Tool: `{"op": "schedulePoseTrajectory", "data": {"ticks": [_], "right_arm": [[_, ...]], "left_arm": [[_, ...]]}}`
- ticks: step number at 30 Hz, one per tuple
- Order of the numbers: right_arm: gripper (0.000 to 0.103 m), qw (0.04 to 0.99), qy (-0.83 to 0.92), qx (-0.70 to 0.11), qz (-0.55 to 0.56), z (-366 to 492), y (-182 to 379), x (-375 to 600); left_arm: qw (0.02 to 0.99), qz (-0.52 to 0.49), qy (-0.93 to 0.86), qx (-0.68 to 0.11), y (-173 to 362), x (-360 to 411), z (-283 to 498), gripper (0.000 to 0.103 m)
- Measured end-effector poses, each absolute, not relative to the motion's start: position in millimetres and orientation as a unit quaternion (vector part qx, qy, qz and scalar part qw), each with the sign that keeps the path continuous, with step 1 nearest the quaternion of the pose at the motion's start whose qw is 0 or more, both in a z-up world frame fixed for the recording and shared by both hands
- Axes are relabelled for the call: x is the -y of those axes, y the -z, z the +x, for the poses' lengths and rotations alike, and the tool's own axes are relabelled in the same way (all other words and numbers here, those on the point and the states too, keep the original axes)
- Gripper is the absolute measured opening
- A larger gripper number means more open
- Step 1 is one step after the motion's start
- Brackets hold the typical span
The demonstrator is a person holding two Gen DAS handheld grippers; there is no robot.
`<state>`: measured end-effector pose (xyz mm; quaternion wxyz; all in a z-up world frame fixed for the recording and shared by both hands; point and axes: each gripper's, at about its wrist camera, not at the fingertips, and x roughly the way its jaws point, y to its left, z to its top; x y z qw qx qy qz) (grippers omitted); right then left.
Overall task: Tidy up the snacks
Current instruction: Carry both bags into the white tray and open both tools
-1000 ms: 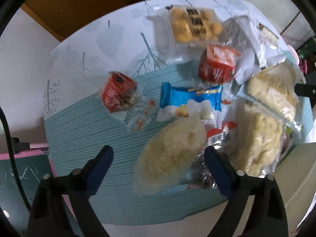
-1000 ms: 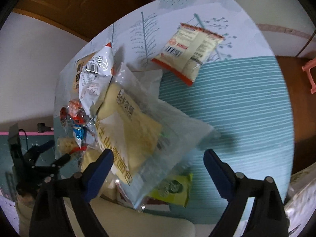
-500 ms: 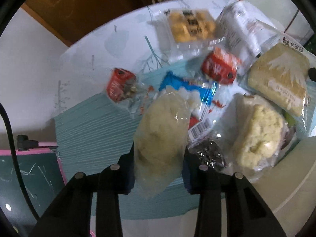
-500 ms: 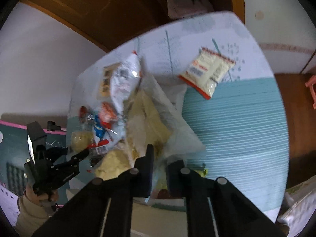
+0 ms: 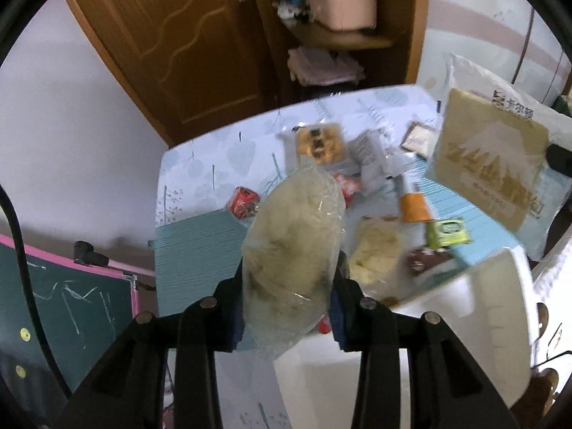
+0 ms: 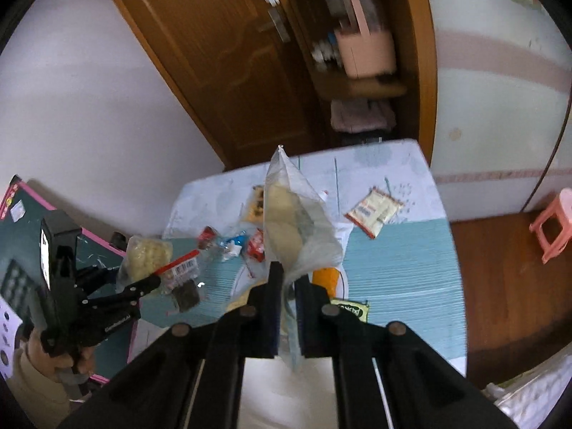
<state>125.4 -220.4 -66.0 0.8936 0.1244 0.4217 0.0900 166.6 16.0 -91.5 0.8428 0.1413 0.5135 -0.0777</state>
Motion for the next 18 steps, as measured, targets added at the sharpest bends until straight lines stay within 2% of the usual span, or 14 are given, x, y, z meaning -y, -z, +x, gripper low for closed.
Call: {"op": "schedulePoseTrajectory", "data": {"ticks": [9, 18], "right_arm": [[0.006, 0.920, -0.115, -0.355, 0.119, 40.0, 10.3, 224.9], [0.006, 0.922, -0.128, -0.352, 0.093, -23.9, -2.1, 220.5]], "left_arm": [[0.869, 0.118, 0.088, -0.472, 26.1, 7.8, 86.9, 0.036], [0.874, 0.095, 0.100, -0.465, 11.5, 14.0, 30.8, 0.036]]}}
